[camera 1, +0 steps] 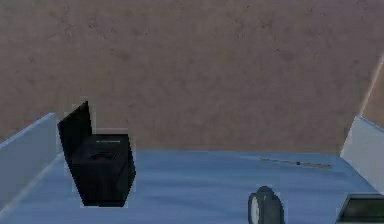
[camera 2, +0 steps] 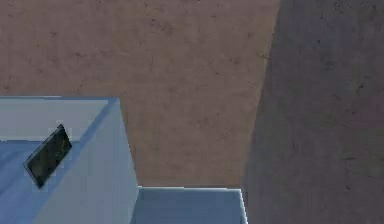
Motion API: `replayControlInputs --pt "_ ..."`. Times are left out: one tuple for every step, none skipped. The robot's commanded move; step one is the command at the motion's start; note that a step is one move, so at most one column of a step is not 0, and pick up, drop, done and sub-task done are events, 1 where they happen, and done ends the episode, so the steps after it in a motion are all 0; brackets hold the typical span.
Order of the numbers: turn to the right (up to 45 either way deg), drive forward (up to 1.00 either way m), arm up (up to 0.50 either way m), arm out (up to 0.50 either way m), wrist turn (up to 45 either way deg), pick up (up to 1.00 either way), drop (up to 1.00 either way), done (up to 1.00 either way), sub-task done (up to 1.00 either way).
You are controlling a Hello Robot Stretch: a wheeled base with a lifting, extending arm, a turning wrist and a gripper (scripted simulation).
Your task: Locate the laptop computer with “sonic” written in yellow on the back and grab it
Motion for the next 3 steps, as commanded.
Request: replayControlInputs --pt "-30.0 0.0 0.0 0.0 0.0 0.0 0.0 0.0 0.0" --pt "0.0 0.0 0.5 0.0 0.0 0.0 0.0 0.0 0.0" --pt "0.0 0.0 0.18 0.0 0.0 0.0 0.0 0.0 0.0"
